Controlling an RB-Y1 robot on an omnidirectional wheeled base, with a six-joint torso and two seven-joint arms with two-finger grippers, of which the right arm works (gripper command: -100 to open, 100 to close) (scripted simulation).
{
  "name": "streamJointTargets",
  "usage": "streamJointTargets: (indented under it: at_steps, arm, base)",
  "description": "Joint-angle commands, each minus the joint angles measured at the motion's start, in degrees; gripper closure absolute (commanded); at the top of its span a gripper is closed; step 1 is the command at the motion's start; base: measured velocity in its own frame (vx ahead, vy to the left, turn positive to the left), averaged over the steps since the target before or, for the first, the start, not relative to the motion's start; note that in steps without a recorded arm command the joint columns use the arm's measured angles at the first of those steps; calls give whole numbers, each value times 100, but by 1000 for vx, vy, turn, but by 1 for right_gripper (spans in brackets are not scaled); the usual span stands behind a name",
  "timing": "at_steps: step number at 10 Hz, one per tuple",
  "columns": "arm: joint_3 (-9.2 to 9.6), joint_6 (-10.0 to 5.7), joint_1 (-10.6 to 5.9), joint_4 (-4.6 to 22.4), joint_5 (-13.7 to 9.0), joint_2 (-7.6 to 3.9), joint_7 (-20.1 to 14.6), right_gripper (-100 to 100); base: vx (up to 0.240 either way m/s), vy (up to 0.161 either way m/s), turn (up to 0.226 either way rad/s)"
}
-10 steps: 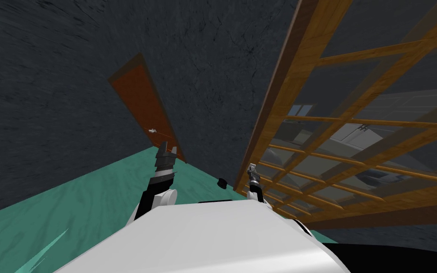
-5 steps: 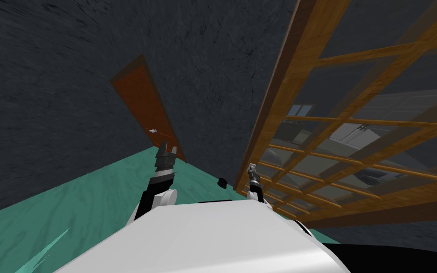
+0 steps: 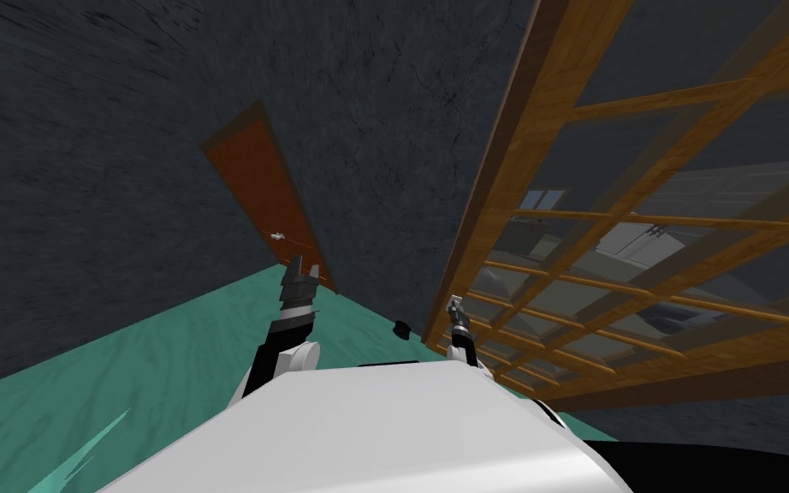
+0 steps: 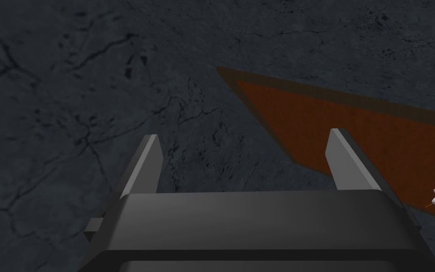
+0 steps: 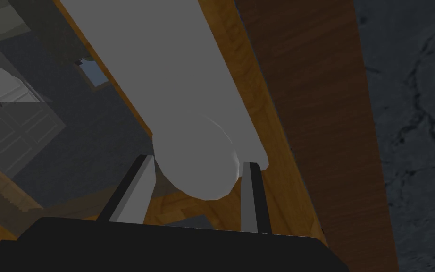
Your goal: Pull the door open
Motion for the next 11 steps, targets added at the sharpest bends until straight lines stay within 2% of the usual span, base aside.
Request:
streamJointTargets:
  at_steps: [1, 4, 5, 11]
  arm:
    - [35, -12, -45, 93, 25, 48, -286, 100]
    - [35, -9, -41, 89, 45, 41, -703, 100]
    - [35, -9, -41, 89, 45, 41, -724, 100]
    - [35, -2, -32, 81, 89, 24, -1641, 100]
  base:
    - [-13, 0, 6]
    - [-22, 4, 5]
    - [-12, 7, 6]
    - [-18, 3, 7]
